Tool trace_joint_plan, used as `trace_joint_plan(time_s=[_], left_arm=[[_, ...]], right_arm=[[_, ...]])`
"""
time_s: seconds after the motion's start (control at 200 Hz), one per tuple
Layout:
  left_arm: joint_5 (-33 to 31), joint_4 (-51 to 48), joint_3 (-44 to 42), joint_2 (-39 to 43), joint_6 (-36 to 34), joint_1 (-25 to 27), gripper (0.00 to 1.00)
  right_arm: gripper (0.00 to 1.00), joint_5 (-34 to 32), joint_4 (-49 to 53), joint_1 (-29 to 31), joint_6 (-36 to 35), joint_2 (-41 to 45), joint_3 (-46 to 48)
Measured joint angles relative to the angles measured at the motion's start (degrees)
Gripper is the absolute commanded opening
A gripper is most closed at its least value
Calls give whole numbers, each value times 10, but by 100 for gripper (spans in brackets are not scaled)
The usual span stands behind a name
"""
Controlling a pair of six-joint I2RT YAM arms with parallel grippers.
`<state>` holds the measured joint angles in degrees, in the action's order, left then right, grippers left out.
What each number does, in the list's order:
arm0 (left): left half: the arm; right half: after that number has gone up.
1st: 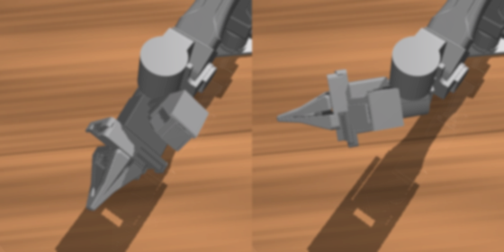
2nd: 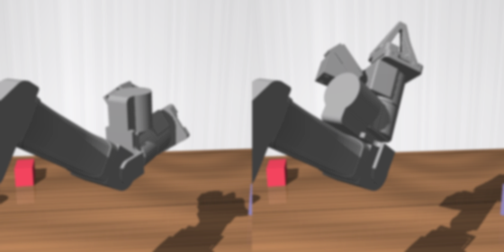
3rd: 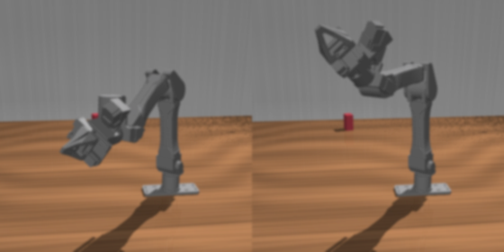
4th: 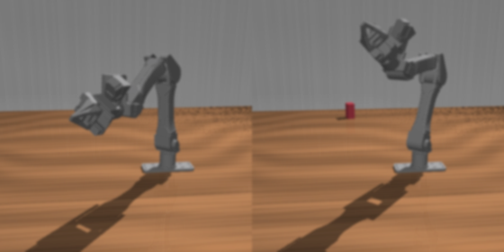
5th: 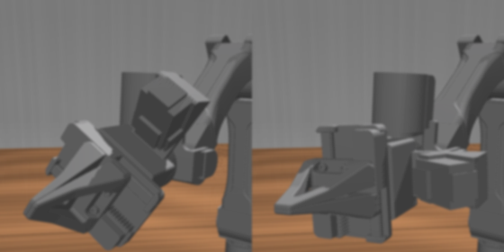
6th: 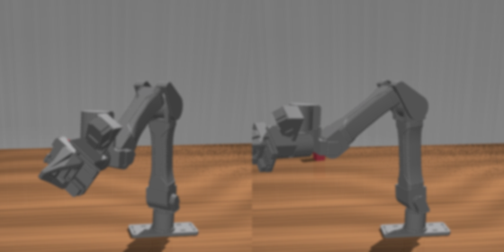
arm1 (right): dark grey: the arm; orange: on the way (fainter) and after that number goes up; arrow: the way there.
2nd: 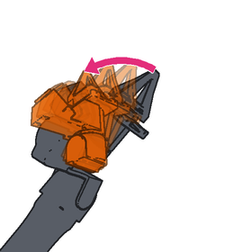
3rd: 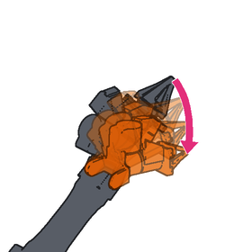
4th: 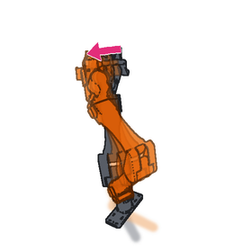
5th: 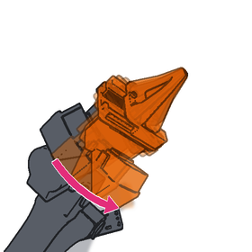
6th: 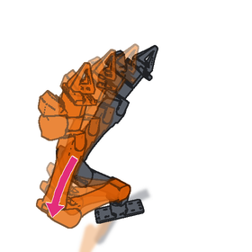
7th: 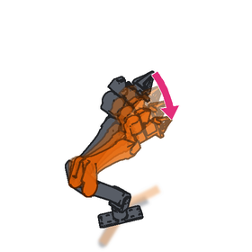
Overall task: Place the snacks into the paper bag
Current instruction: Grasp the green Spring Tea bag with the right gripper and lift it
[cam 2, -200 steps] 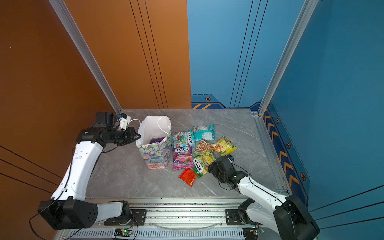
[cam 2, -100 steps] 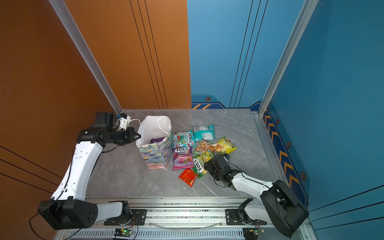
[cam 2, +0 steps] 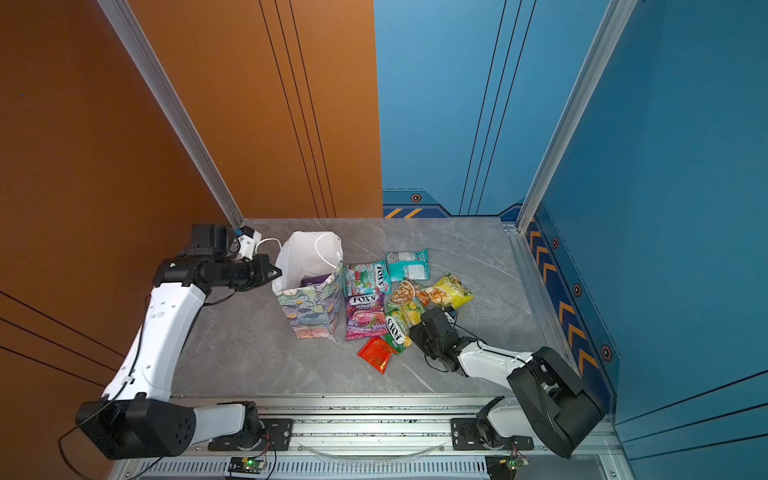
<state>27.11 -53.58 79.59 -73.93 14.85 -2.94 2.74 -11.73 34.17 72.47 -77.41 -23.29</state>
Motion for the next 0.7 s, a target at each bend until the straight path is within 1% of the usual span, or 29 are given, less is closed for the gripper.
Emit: trace_joint_plan(time_s=[0.1, 0.19, 0.235, 0.395, 0.701], left_arm=[[0, 0, 0, 0, 0, 0, 0], [0, 0, 0, 0, 0, 0, 0], [0, 0, 0, 0, 0, 0, 0], [2, 0, 0, 0, 0, 0, 0], [2, 0, -1, 0, 0, 0, 0]], right_arm=[[15, -2, 0, 0, -3, 0, 0], [12, -7, 3, 0, -6, 7, -2], [9, -11, 11, 0, -9, 15, -4], [0, -32, 71, 0, -35, 61, -15], [0, -75, 189, 0, -93, 137, -62]])
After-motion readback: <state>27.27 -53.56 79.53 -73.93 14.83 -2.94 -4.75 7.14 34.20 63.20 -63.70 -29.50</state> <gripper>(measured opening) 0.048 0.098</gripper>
